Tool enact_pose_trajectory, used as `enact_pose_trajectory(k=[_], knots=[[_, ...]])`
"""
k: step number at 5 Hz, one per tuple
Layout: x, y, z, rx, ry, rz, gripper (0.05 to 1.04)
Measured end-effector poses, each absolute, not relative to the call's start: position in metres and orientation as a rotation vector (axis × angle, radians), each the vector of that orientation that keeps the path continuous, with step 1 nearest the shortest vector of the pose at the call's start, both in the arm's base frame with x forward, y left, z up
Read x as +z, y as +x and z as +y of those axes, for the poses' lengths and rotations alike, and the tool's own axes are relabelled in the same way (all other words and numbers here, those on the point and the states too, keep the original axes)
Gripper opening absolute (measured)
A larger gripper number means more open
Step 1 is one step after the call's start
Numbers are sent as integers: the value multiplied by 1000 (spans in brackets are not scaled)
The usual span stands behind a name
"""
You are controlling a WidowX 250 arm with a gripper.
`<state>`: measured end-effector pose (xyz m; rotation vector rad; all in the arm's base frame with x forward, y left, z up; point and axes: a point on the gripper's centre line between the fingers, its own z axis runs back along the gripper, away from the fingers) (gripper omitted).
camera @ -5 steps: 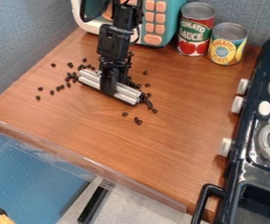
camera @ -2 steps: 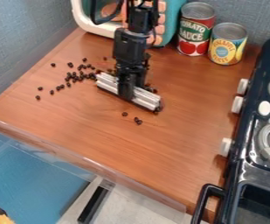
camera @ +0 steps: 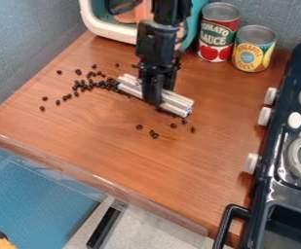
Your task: Sweep into pile
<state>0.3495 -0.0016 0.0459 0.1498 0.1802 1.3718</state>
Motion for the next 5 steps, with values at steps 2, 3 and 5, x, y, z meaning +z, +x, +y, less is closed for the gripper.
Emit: enact_pose_trajectory(k=[2, 3, 5], knots=[[42, 358, -27, 1166, 82, -8, 381], [34, 369, -31, 963, 20, -92, 381], [34, 365, -45, 730, -59, -48, 381]])
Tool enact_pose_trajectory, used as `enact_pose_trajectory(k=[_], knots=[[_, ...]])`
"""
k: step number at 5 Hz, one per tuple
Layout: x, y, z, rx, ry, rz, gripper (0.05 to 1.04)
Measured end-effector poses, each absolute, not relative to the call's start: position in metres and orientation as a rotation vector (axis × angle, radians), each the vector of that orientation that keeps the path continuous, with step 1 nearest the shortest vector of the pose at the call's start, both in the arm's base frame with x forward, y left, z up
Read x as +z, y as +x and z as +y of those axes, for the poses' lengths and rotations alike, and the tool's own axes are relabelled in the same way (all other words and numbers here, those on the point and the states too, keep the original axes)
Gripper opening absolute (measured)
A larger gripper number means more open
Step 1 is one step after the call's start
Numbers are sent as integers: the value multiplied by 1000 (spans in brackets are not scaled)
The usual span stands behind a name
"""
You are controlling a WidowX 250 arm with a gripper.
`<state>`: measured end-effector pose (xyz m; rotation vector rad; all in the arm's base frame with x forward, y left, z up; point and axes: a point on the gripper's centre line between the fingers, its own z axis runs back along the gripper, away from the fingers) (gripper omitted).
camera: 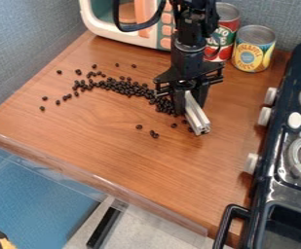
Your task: Sweep into pile
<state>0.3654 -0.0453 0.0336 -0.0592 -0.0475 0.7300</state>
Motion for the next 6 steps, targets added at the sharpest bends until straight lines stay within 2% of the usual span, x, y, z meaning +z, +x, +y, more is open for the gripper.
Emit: enact_pose_trajectory(k=[1, 2, 4, 5, 6], knots=[[42, 365, -48, 658, -94, -23, 381], [42, 364, -48, 615, -99, -18, 381], [27, 355, -62, 465, -77, -50, 381], [39, 353, -67, 432, -101, -77, 381], [35, 346, -73, 375, -112, -72, 381]])
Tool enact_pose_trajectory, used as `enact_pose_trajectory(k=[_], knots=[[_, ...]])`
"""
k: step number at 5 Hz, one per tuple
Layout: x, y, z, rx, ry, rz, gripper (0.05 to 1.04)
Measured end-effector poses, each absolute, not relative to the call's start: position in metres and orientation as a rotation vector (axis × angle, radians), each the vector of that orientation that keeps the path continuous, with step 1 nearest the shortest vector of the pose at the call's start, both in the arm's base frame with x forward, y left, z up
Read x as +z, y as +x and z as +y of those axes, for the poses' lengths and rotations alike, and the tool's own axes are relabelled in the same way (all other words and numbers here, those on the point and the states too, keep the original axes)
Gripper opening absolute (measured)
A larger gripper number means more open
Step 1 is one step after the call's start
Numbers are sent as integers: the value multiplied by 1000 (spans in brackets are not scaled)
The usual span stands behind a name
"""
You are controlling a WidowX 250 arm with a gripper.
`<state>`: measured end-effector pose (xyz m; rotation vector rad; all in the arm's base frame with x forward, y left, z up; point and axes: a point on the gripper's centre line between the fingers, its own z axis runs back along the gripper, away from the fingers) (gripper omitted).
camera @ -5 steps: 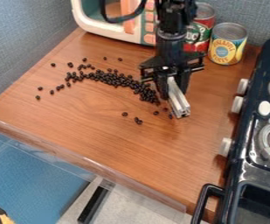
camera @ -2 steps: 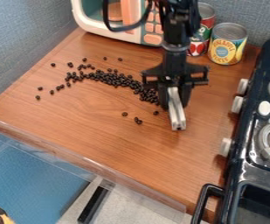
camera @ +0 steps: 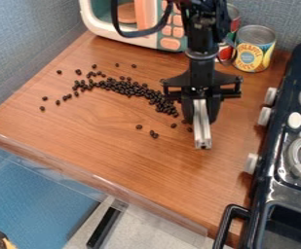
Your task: Sweep into pile
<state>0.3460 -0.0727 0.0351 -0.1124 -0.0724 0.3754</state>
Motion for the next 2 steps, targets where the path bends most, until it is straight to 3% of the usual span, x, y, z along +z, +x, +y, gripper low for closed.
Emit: enact_pose_trajectory(k=[2], knots=[[22, 341, -76, 259, -101, -119, 381]])
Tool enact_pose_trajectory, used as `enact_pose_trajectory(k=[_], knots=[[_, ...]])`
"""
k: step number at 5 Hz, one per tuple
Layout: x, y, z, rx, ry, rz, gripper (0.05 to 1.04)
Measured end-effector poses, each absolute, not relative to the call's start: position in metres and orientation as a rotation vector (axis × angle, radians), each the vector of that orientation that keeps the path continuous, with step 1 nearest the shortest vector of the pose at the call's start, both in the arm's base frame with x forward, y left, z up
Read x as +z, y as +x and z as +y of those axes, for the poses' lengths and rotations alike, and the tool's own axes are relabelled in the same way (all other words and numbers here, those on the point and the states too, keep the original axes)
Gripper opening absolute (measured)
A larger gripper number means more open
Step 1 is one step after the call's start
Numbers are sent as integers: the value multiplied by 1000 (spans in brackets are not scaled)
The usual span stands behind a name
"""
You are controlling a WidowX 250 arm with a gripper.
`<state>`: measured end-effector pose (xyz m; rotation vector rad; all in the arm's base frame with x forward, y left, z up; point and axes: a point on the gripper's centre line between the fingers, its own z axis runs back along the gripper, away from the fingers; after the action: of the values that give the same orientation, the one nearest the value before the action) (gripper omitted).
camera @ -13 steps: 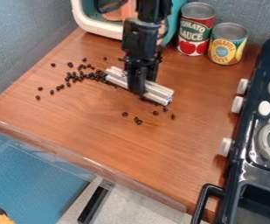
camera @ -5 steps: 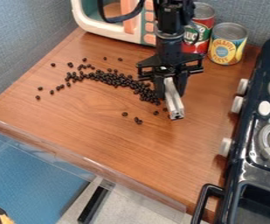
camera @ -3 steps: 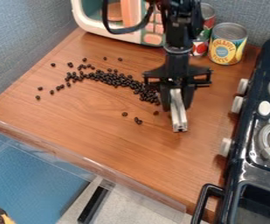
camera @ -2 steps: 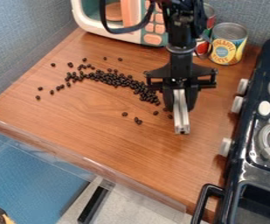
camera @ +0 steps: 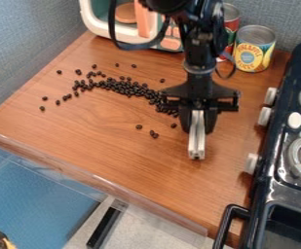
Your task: Sweep into pile
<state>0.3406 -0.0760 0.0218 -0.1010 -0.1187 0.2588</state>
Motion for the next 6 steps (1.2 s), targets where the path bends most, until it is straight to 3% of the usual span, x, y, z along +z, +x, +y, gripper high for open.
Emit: enact_pose_trajectory(k=[1, 6], knots=[[27, 342, -78, 237, -111, -162, 381], [26, 349, -67, 174, -62, -185, 381]])
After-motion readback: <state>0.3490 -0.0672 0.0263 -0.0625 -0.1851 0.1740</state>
